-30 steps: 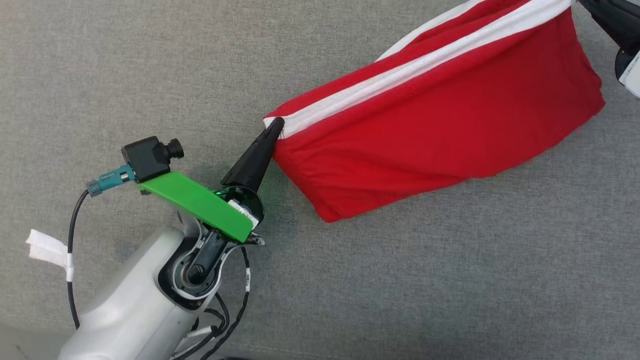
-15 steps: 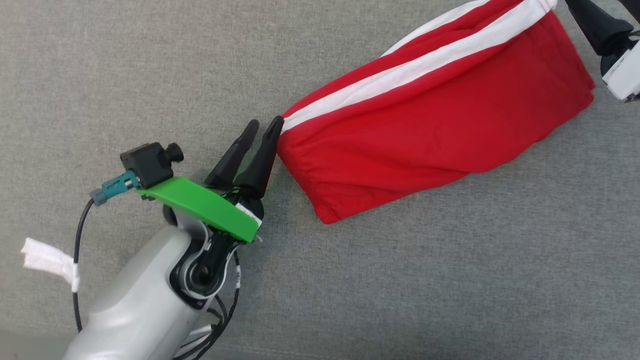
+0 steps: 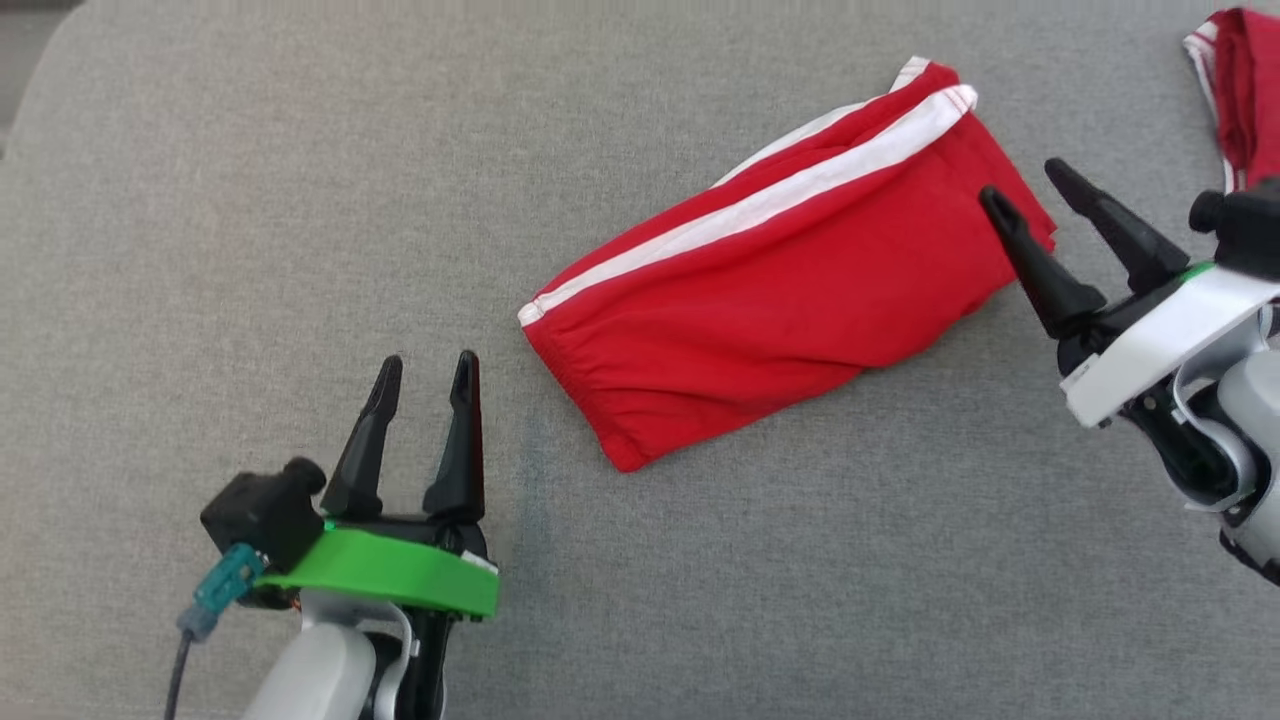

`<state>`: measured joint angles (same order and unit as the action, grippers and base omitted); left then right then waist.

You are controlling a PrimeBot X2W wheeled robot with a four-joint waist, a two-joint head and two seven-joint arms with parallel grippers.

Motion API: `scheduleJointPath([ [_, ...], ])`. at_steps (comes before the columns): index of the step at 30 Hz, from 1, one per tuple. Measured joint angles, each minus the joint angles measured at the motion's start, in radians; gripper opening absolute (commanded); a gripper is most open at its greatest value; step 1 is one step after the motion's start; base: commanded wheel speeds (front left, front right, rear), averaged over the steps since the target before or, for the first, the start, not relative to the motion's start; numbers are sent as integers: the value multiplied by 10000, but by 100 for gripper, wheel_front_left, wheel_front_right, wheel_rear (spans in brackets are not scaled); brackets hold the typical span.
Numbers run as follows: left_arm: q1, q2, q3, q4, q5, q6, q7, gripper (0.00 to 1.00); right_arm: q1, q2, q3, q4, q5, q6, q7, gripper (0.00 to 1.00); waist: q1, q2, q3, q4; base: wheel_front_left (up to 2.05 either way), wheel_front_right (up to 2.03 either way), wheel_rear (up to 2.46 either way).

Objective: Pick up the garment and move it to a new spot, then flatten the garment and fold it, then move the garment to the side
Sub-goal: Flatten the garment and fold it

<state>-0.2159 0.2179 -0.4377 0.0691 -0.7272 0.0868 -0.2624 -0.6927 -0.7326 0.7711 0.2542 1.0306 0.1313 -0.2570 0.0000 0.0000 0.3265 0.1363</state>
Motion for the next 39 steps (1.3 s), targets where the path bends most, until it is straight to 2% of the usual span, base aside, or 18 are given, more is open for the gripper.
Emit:
scheduleJointPath([
  [7, 1635, -884, 1018, -1009, 3214, 50, -2, 100, 1530, 1183, -1425, 303, -1457, 2, -50, 100, 0, 0, -1072, -210, 0, 0, 0],
  [10, 2251, -1262, 1304, -1300, 3979, -56, -2, 100, 2277, 1524, -1935, 466, -1870, -2, -50, 100, 0, 0, -1469, -253, 0, 0, 0],
  [17, 2829, -1582, 1235, -1377, 5428, -219, -2, 100, 3467, 1896, -2729, 679, -2385, -2, -56, 100, -1, 0, -2093, 27, 0, 0, 0],
  [25, 3041, -1651, 865, -1369, 6071, 10, -2, 100, 3916, 2019, -3181, 698, -2692, -2, -56, 100, -1, 0, -2222, 704, 0, 0, 0],
  [30, 2991, -1661, 441, -1319, 6094, 136, 0, 100, 3494, 1712, -3087, 1381, -2685, -2, 52, 100, 0, 0, -1983, 939, 0, 0, 0],
  [35, 2578, -1666, -19, -1329, 6075, 267, -2, 100, 2092, 1137, -3018, 2332, -2472, 0, 991, 100, 0, 0, -1472, 1087, 0, 0, 0],
  [39, 2189, -1666, -393, -1367, 5963, 412, -2, 100, 909, 719, -2769, 2861, -2174, 0, 2234, 100, 0, 0, -923, 1218, 0, 0, 0],
])
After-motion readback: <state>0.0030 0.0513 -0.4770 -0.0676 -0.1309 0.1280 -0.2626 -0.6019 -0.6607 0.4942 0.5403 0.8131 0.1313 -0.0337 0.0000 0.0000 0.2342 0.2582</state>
